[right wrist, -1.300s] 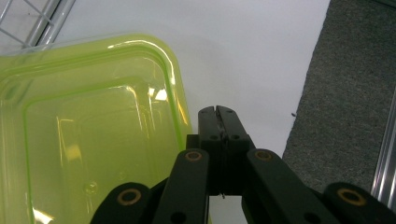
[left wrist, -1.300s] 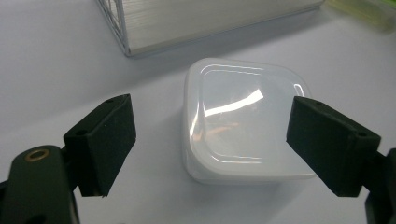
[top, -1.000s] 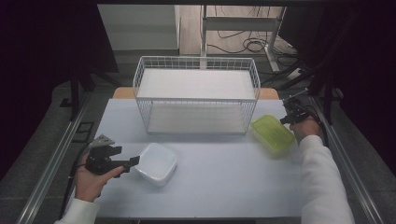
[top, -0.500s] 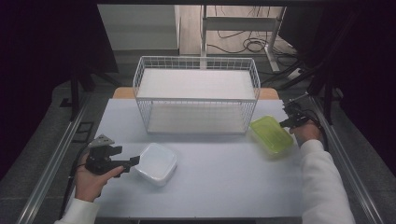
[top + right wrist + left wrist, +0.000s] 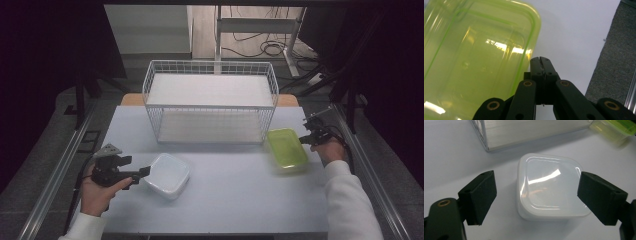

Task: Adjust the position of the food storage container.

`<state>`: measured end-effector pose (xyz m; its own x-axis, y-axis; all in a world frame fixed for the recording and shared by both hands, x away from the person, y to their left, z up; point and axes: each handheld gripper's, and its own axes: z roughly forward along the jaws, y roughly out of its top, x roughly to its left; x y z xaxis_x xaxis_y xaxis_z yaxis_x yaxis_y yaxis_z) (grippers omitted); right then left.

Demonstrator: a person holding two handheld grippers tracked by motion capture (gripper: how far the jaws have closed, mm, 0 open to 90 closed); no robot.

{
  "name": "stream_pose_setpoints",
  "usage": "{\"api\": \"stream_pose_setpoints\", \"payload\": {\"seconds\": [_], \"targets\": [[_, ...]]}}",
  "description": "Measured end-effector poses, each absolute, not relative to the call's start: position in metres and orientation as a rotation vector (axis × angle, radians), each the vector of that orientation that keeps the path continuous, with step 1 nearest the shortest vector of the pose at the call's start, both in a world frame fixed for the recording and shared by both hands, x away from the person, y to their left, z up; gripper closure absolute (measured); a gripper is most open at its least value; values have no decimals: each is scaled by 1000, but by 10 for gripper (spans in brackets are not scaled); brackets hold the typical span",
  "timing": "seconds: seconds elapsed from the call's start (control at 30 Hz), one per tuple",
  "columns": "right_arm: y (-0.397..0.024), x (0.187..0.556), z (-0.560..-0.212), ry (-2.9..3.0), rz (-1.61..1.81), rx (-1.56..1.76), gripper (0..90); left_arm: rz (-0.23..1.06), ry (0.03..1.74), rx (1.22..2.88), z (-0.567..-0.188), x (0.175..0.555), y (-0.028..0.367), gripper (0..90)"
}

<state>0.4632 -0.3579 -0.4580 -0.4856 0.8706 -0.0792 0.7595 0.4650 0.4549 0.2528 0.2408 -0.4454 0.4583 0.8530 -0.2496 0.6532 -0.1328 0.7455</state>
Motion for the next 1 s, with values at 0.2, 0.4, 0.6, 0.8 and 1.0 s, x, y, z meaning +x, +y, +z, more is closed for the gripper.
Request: {"api": "stream_pose_setpoints", "payload": {"seconds": [0.2,0.4,0.6,0.8,1.0], "targets": [[-354,443,-453,2447,552,1347,891,291,1261,1858,-444,252,240,153],[-353,446,-445,2443,541,1348,891,297,1255,1857,-442,251,239,153],[-348,477,-433,2407,586,1371,890,309,1260,1871,-443,251,240,154],[-342,504,-437,2393,644,1413,890,310,1279,1877,-447,253,242,154],[-329,526,-449,2409,685,1437,890,314,1297,1883,-451,255,244,153]]}}
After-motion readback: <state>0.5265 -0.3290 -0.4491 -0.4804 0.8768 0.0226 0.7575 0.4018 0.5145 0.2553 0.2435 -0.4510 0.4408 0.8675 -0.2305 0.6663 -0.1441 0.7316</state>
